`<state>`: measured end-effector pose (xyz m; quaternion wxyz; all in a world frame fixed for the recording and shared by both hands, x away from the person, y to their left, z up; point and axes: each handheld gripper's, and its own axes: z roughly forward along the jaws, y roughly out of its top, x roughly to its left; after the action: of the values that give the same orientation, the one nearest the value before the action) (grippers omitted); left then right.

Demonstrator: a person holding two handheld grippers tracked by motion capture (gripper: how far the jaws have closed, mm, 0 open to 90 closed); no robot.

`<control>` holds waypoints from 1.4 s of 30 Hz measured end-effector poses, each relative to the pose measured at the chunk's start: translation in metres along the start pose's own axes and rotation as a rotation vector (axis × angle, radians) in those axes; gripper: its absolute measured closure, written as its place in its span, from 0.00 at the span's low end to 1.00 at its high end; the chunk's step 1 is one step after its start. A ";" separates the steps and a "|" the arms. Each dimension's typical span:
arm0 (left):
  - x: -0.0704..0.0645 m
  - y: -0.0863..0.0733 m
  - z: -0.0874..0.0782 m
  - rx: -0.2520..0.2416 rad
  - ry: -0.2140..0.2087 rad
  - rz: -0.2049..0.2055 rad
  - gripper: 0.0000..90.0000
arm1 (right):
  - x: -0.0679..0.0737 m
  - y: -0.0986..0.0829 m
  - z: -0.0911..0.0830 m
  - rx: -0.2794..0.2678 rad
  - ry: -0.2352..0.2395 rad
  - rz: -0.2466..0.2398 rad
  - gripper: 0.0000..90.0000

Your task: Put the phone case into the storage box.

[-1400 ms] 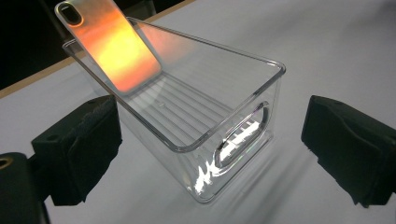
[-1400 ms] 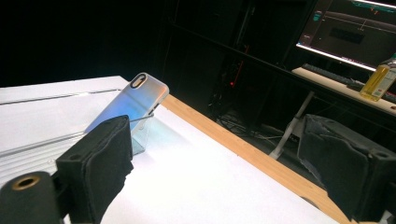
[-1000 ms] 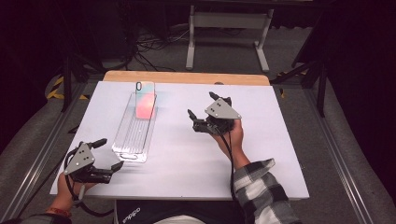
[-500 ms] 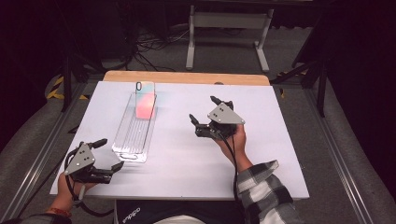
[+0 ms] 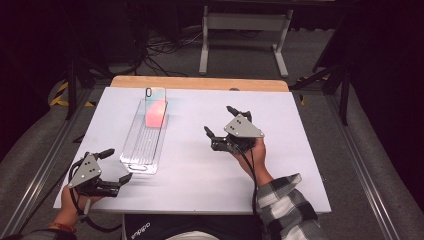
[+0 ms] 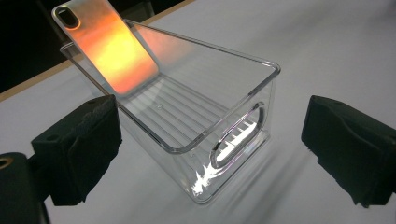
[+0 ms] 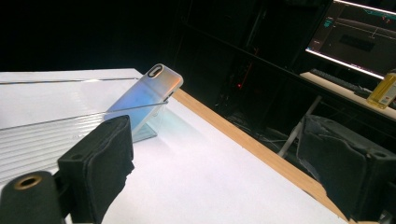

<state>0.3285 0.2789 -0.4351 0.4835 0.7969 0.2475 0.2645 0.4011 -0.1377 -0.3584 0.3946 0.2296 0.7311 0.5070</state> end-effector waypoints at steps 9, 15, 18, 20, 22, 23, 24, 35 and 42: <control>0.000 0.000 0.000 -0.005 0.005 -0.002 0.06 | 0.002 0.000 -0.006 -0.009 0.000 -0.008 0.12; 0.000 0.000 0.000 -0.006 0.004 -0.002 0.06 | 0.000 -0.001 -0.010 -0.012 -0.003 -0.009 0.12; -0.001 0.000 0.000 -0.004 0.006 0.000 0.06 | -0.002 -0.002 -0.013 -0.013 -0.011 -0.012 0.12; 0.000 0.000 0.000 -0.005 0.006 -0.001 0.06 | -0.003 -0.002 -0.016 -0.014 -0.006 -0.010 0.12; 0.000 0.000 0.000 -0.005 0.005 -0.001 0.06 | -0.004 -0.003 -0.018 -0.014 -0.011 -0.011 0.12; 0.000 0.000 0.000 -0.001 0.007 0.004 0.06 | -0.004 -0.003 -0.018 -0.014 -0.011 -0.010 0.12; 0.000 0.000 0.000 -0.001 0.008 0.006 0.06 | -0.005 -0.004 -0.019 -0.015 -0.013 -0.013 0.12; 0.000 0.000 -0.001 -0.006 0.006 0.003 0.06 | -0.006 -0.007 -0.026 -0.008 -0.013 -0.012 0.12; -0.001 0.000 -0.001 -0.005 0.016 0.009 0.06 | -0.006 -0.010 -0.029 -0.002 -0.010 -0.017 0.12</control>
<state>0.3276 0.2786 -0.4348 0.4825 0.7946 0.2470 0.2736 0.3819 -0.1624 -0.3601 0.4030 0.2256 0.7304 0.5031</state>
